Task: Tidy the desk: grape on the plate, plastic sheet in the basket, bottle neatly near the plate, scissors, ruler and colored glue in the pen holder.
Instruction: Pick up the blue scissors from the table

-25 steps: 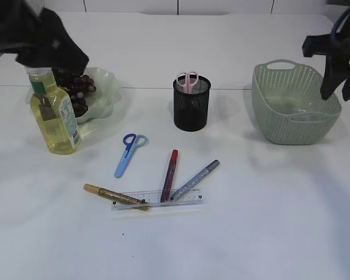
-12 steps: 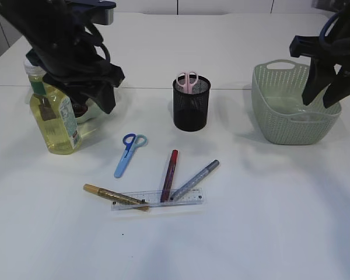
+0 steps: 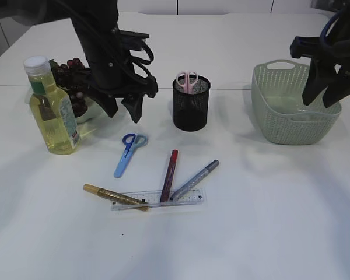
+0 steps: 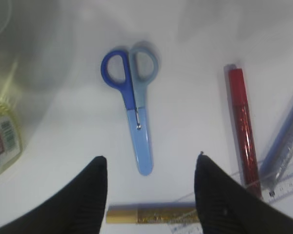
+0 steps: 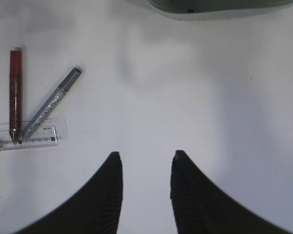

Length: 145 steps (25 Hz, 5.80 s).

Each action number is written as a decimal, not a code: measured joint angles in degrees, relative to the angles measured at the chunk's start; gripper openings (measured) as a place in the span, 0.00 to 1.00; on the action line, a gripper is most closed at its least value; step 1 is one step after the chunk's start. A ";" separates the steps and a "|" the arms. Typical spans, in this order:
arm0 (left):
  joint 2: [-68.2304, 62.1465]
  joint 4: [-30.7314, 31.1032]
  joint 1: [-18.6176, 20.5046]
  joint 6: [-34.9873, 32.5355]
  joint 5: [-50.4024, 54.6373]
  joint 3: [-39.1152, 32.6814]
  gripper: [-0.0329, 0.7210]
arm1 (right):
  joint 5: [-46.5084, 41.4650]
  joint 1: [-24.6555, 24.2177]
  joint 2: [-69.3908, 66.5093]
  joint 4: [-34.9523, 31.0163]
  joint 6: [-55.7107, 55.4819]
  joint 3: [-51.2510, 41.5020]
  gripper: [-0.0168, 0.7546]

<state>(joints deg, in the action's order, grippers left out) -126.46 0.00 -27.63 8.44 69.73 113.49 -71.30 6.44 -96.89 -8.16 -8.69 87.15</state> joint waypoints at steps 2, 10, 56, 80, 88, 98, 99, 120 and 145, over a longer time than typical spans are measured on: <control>-2.66 0.00 0.00 0.61 0.00 2.27 0.59 | 0.00 0.00 0.00 0.00 0.12 0.00 0.39; -7.68 0.00 0.10 1.69 0.13 3.17 0.59 | 0.00 0.00 0.00 -0.13 0.86 0.00 0.39; -13.33 -3.60 2.50 0.55 0.13 3.43 0.55 | 0.00 0.00 0.00 -0.22 1.36 0.00 0.39; -14.64 -4.70 2.50 0.55 0.03 3.53 0.53 | 0.09 0.00 0.00 -0.22 1.48 0.00 0.39; -14.64 -4.70 2.50 0.42 0.03 3.53 0.53 | 0.09 0.00 0.00 -0.22 1.48 0.00 0.39; -14.64 -4.79 2.50 0.13 0.03 3.53 0.52 | 0.09 0.00 0.00 -0.22 1.48 0.00 0.39; -14.64 -4.79 2.50 0.13 0.03 3.53 0.52 | 0.09 0.00 0.00 -0.22 1.48 0.00 0.39; -15.23 -5.88 2.85 -0.21 0.03 3.88 0.48 | 0.09 0.00 0.00 -0.22 1.58 0.00 0.39; -15.25 -4.69 2.93 -1.96 0.03 3.88 0.26 | 0.09 0.00 0.00 -0.22 1.58 0.00 0.39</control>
<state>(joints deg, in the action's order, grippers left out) -141.71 -4.69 -24.70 6.48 69.76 117.37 -71.21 6.44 -96.89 -8.38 -7.11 87.15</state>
